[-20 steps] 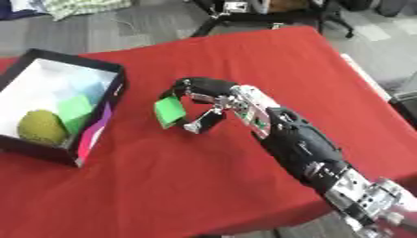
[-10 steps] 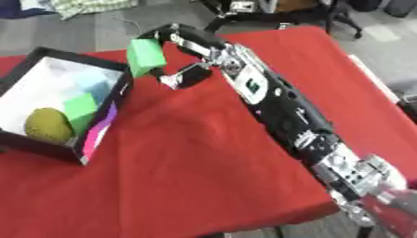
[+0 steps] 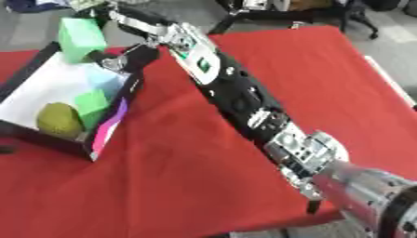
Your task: Pick up objects on the table and place them in the box.
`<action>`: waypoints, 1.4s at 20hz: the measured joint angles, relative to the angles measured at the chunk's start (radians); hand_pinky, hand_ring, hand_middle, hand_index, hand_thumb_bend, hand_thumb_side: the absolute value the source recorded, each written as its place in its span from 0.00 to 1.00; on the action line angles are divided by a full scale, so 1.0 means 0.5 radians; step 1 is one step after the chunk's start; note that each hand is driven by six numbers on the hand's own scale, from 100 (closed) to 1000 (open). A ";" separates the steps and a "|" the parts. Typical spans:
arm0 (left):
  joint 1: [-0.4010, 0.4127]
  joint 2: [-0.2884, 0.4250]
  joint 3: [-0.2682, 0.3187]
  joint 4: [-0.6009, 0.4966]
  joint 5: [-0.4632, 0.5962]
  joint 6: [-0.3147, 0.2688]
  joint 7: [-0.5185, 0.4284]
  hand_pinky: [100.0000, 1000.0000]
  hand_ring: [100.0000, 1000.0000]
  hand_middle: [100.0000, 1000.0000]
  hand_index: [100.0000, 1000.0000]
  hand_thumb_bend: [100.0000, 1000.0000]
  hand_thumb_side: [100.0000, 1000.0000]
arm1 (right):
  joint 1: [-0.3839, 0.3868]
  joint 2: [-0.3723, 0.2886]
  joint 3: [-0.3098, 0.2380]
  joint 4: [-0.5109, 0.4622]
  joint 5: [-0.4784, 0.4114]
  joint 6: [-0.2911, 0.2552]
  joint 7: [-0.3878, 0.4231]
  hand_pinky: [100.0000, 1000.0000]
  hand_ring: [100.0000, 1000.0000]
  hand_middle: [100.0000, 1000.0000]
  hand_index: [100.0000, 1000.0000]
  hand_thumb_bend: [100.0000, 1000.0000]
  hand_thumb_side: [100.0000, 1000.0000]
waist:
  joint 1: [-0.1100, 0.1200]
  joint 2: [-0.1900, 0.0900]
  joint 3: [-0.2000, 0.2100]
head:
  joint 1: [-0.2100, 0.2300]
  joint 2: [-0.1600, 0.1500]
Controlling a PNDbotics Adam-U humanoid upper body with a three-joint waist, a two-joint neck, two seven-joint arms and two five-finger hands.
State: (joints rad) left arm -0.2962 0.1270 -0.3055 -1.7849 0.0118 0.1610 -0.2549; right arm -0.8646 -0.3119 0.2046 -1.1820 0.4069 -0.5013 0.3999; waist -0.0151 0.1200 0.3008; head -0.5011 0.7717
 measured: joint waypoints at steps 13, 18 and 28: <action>-0.045 -0.044 -0.058 0.062 -0.005 -0.001 -0.066 0.72 0.82 0.64 0.67 0.00 0.87 | 0.034 0.147 -0.015 0.225 0.498 -0.005 -0.191 1.00 0.91 0.98 1.00 0.00 0.50 | 0.000 0.009 0.035 | -0.027 0.000; -0.045 -0.045 -0.063 0.069 -0.008 0.000 -0.071 0.72 0.82 0.64 0.67 0.00 0.88 | 0.043 0.147 -0.028 0.251 0.598 0.005 -0.339 1.00 0.92 1.00 1.00 0.00 0.43 | 0.000 0.009 0.030 | -0.029 0.000; -0.044 -0.045 -0.063 0.070 -0.008 -0.002 -0.070 0.72 0.82 0.65 0.67 0.00 0.90 | 0.066 0.122 -0.039 0.237 0.592 0.016 -0.454 1.00 0.90 0.97 0.99 0.00 0.44 | 0.000 0.011 0.007 | -0.027 0.000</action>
State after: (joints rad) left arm -0.3180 0.1043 -0.3372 -1.7500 0.0079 0.1601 -0.2899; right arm -0.8319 -0.2510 0.1848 -1.0636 0.7031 -0.4931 0.1731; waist -0.0153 0.1252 0.3043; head -0.5147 0.7717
